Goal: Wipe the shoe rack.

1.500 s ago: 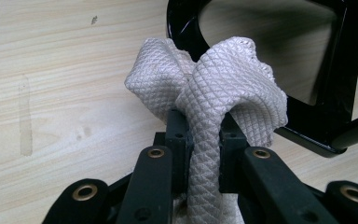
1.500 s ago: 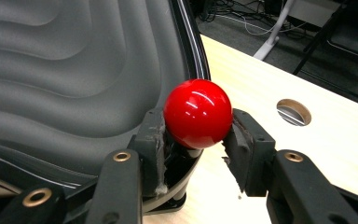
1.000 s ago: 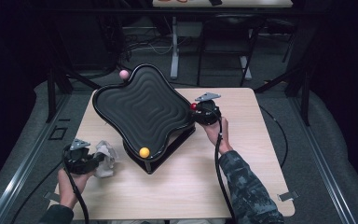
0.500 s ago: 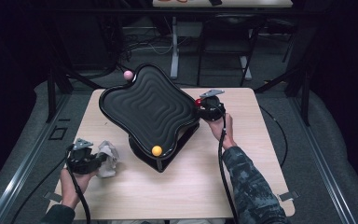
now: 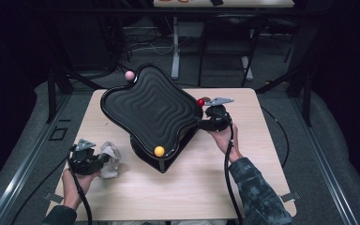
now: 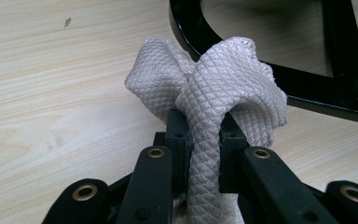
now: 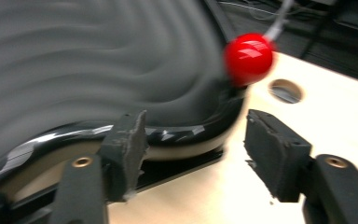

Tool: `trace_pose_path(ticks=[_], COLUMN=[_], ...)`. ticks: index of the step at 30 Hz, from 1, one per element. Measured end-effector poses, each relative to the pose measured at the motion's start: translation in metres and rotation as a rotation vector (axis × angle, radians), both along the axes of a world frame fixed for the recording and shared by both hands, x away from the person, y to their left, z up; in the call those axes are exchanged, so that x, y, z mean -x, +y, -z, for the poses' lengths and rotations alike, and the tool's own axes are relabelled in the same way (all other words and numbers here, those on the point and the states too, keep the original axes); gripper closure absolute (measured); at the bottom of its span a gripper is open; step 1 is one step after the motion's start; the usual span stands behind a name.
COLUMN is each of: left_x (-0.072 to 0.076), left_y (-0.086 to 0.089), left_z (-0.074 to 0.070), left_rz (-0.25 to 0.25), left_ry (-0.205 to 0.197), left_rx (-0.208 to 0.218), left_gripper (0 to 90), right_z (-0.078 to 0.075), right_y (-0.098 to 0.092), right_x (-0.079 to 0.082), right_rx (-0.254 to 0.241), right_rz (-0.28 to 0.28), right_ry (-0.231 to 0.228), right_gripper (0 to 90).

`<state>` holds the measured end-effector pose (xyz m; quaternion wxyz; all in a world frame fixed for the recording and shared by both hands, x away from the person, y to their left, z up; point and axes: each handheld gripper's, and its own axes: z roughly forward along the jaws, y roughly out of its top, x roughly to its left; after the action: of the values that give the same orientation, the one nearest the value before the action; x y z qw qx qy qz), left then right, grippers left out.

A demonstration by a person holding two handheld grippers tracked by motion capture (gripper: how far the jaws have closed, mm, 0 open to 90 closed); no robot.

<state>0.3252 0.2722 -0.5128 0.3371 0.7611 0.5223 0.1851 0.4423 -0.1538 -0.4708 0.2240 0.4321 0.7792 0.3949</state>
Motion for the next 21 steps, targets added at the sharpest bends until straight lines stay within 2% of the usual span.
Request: trace_pose_path(ticks=[1,2,3,4,6,7,8,9,10,11,13,19,21], left_x=[0.000,0.000,-0.001,-0.001,-0.001,-0.002,-0.002,-0.002,-0.002,-0.002,-0.003,-0.003,-0.003], left_y=[0.000,0.000,-0.001,-0.002,-0.002,-0.003,-0.003,-0.003,-0.004,-0.004,-0.004,-0.004,-0.005], left_z=[0.000,0.000,0.001,0.001,0.000,0.001,0.001,0.002,0.002,0.003,0.003,0.004,0.004], left_rz=[0.000,0.000,0.001,0.000,-0.003,-0.002,-0.002,0.000,0.000,0.003,0.000,0.000,0.004], left_ry=[0.000,0.000,0.000,-0.002,-0.005,-0.003,-0.003,0.000,0.002,0.001,0.001,0.004,0.006], left_rx=[0.000,0.000,-0.003,-0.002,-0.006,-0.006,-0.006,-0.008,-0.008,-0.013,-0.009,-0.009,-0.010], left_gripper=[79.0,79.0,79.0,79.0,79.0,79.1,79.1,79.1,79.1,79.1,79.0,79.0,79.0], right_z=[-0.001,-0.001,-0.002,-0.004,-0.005,-0.005,-0.005,-0.004,-0.003,-0.003,-0.001,-0.002,-0.003], right_y=[0.001,0.001,0.003,0.008,0.015,0.020,0.020,0.032,0.035,0.040,0.048,0.070,0.078], right_x=[0.007,0.007,0.014,0.030,0.043,0.050,0.050,0.062,0.066,0.070,0.077,0.096,0.101], right_rx=[-0.022,-0.022,-0.025,-0.039,-0.070,-0.052,-0.052,-0.070,-0.066,-0.048,-0.086,-0.123,-0.114], right_rz=[-0.022,-0.022,-0.039,-0.076,-0.145,-0.148,-0.148,-0.207,-0.234,-0.229,-0.293,-0.381,-0.396], right_ry=[0.008,0.008,0.015,0.022,0.038,0.039,0.039,0.057,0.064,0.065,0.080,0.071,0.063], right_gripper=[33.3,33.3,32.5,29.7,28.4,27.4,27.4,26.6,26.7,26.6,26.6,28.7,31.3])
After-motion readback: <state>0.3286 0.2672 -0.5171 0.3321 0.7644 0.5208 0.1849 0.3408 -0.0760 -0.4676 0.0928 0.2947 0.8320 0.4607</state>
